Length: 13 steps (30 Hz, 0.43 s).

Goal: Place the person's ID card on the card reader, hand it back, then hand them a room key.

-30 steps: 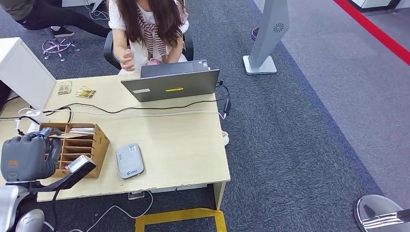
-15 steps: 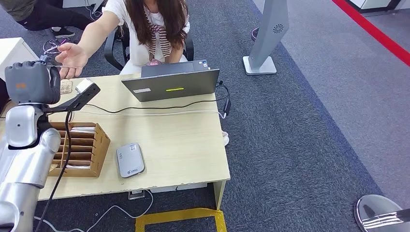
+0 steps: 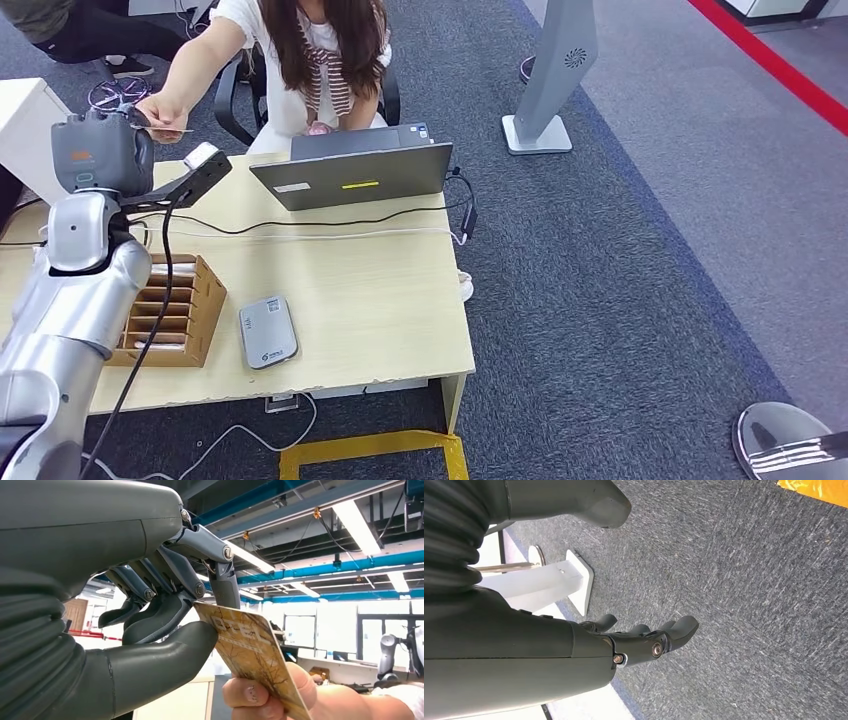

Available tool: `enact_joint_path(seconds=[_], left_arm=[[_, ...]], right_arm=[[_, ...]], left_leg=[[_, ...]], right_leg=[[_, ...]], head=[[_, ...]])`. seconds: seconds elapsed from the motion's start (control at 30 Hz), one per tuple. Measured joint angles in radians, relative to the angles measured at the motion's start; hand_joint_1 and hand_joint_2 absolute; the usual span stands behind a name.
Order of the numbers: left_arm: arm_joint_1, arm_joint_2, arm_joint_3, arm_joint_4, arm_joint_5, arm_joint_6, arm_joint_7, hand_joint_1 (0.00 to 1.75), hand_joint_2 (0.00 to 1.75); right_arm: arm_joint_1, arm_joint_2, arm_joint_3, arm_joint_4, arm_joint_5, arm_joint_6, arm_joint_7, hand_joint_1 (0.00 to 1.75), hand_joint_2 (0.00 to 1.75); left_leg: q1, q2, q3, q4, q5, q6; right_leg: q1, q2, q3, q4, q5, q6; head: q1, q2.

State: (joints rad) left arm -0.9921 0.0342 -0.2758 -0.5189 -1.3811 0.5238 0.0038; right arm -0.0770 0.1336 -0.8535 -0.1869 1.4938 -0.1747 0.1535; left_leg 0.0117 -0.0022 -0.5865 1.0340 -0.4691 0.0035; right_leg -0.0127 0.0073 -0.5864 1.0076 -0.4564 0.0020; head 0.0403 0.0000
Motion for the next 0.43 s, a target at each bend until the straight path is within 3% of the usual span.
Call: enact_joint_path(seconds=[0.03,0.07,0.27,0.43], left_arm=[[0.000,0.000,0.000,0.004,0.000,0.000,0.004,0.17,1.75],[0.000,0.000,0.000,0.008,0.000,-0.003,0.010,0.00,1.75],[-0.002,-0.002,0.000,0.028,-0.007,-0.023,0.038,0.00,1.75],[0.010,-0.005,0.000,0.024,0.007,0.009,0.007,0.00,1.75]], right_arm=[[0.000,0.000,0.000,0.000,0.001,0.000,0.000,0.00,1.75],[0.000,0.000,0.001,0.000,0.001,0.000,0.000,0.00,1.75],[0.001,0.000,0.001,0.000,0.000,0.000,0.004,0.00,1.75],[0.001,0.000,0.001,0.000,-0.010,-0.002,0.008,0.00,1.75]], left_leg=[[0.000,0.000,0.000,0.000,0.000,0.000],[0.000,0.000,0.000,0.000,0.000,0.000],[0.000,0.000,0.000,0.000,0.000,0.000],[0.000,0.000,0.000,0.000,0.000,0.000]], right_leg=[[0.000,0.000,0.000,0.000,0.000,0.000],[0.000,0.000,0.000,0.000,0.000,0.000],[0.000,0.000,0.000,0.000,0.000,0.000],[0.000,0.000,0.000,0.000,0.000,0.000]], head=[[0.000,0.000],[0.000,0.000],[0.000,0.000],[0.000,0.000]])
